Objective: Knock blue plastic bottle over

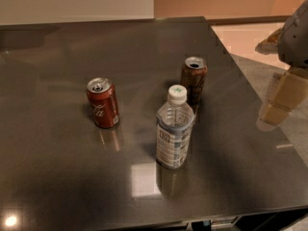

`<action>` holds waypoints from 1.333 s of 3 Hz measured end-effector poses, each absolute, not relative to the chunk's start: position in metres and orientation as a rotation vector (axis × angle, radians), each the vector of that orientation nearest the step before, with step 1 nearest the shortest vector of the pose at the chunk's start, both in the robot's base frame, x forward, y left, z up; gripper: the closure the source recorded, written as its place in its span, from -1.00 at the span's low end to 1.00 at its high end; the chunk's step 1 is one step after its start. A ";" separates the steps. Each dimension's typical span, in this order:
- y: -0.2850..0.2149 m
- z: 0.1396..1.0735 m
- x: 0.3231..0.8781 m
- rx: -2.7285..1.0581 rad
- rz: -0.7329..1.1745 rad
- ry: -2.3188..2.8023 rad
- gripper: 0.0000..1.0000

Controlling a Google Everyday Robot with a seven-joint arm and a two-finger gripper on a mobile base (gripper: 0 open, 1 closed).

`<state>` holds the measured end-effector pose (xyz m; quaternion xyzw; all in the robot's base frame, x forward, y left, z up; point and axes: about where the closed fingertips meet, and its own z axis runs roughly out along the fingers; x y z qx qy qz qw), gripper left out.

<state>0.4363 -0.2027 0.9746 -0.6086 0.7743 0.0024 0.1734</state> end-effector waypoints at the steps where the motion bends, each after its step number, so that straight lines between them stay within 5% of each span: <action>1: -0.169 0.961 0.429 -1.732 0.213 2.115 -1.00; 4: -0.065 0.933 0.389 -1.810 0.601 1.800 -1.00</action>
Offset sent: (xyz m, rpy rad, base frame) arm -0.0360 0.1192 -0.0399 0.4143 0.1315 0.2555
